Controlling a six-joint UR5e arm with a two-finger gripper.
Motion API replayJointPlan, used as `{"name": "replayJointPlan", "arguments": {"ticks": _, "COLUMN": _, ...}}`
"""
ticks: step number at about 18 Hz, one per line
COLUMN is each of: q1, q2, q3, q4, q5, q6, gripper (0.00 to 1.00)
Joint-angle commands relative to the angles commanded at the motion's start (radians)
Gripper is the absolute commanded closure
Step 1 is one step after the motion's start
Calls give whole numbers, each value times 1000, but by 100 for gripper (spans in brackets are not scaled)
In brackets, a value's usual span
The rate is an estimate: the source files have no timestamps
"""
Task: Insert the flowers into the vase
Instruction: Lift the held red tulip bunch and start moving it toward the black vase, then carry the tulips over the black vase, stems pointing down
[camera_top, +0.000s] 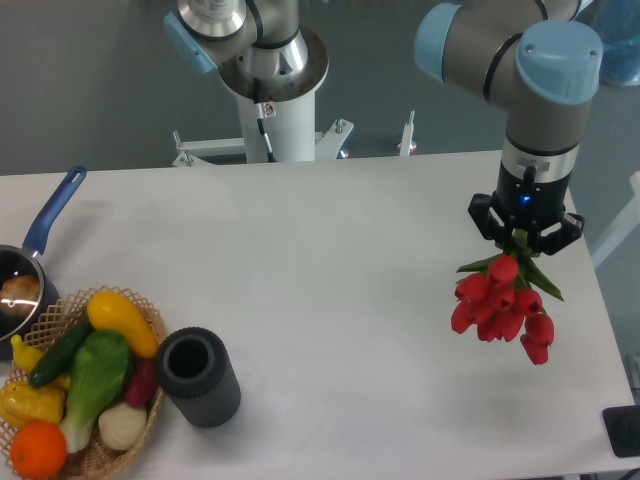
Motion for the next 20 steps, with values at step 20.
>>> {"name": "replayJointPlan", "arguments": {"ticks": 20, "q1": -43, "q2": 176, "q3": -228, "q4": 247, "q5": -766, "q6": -172, "gripper": 100}}
